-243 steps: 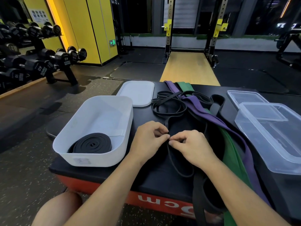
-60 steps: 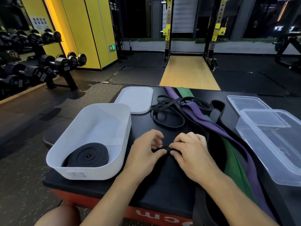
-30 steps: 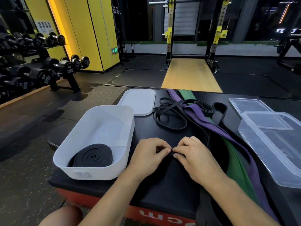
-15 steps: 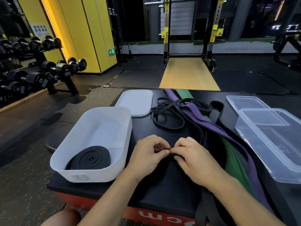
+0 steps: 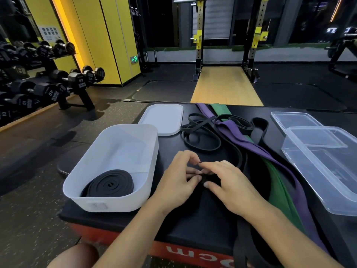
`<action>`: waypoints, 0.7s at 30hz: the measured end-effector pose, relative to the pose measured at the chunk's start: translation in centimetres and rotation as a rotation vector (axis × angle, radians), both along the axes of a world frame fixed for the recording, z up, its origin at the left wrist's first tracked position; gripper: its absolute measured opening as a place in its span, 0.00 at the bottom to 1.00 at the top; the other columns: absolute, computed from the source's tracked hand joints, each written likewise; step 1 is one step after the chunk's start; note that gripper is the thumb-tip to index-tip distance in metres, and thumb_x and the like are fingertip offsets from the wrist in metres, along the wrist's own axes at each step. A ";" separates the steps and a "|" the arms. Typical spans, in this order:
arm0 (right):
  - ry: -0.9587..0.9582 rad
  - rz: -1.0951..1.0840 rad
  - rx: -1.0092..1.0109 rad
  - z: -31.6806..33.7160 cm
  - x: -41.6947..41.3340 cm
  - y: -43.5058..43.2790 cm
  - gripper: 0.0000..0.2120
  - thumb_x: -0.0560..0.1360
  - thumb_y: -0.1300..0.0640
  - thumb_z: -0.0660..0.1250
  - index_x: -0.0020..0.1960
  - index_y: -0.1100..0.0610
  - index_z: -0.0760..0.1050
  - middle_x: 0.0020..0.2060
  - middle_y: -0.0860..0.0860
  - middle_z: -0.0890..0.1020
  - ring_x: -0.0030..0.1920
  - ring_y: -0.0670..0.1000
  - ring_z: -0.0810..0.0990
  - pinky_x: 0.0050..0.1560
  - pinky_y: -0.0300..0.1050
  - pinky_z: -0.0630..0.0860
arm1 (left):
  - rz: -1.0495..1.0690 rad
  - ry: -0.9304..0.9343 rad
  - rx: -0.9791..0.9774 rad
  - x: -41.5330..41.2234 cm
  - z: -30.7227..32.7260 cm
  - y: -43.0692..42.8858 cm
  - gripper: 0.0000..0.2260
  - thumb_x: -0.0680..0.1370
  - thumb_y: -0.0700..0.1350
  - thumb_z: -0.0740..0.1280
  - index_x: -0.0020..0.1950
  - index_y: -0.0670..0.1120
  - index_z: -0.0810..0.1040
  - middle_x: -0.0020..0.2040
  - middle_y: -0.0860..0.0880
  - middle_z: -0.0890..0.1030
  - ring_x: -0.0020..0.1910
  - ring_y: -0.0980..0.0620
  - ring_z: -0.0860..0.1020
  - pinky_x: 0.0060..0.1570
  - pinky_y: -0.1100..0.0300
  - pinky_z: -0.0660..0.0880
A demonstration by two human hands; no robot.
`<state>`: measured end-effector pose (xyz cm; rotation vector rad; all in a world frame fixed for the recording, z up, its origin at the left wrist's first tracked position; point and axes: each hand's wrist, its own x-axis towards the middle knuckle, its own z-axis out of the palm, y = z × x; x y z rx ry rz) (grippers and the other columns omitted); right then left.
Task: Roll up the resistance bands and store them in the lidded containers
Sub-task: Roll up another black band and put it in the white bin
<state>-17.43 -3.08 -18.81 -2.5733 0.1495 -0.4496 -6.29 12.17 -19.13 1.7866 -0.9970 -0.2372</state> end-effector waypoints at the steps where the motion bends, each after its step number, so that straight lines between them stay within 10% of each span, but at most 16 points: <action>1: -0.015 -0.006 -0.018 -0.1 0.0 0.0 0.23 0.77 0.57 0.74 0.70 0.48 0.76 0.52 0.39 0.78 0.58 0.44 0.74 0.63 0.44 0.73 | -0.002 0.000 -0.006 0.0 0.1 0.0 0.19 0.78 0.32 0.69 0.53 0.57 0.72 0.57 0.52 0.75 0.55 0.55 0.83 0.58 0.57 0.81; 6: -0.010 0.002 -0.118 -0.3 0.3 0.0 0.19 0.78 0.53 0.71 0.68 0.47 0.77 0.50 0.42 0.76 0.53 0.44 0.69 0.61 0.43 0.70 | -0.008 -0.036 0.007 -0.1 0.6 0.1 0.13 0.78 0.32 0.70 0.52 0.50 0.76 0.53 0.55 0.75 0.56 0.62 0.79 0.55 0.65 0.78; 12: 0.008 -0.058 -0.168 -0.6 0.4 0.0 0.16 0.80 0.45 0.67 0.67 0.41 0.76 0.49 0.39 0.71 0.56 0.41 0.68 0.74 0.36 0.44 | 0.148 -0.213 0.099 0.3 -0.5 -0.2 0.06 0.77 0.47 0.74 0.49 0.58 0.82 0.44 0.64 0.82 0.53 0.61 0.76 0.50 0.63 0.74; 21: 0.006 -0.117 -0.086 -0.3 0.3 0.1 0.12 0.75 0.41 0.71 0.57 0.41 0.78 0.46 0.38 0.74 0.54 0.40 0.70 0.72 0.39 0.51 | 0.088 -0.066 0.118 0.9 -0.7 -0.3 0.06 0.75 0.50 0.76 0.50 0.59 0.85 0.45 0.63 0.85 0.53 0.57 0.81 0.57 0.50 0.77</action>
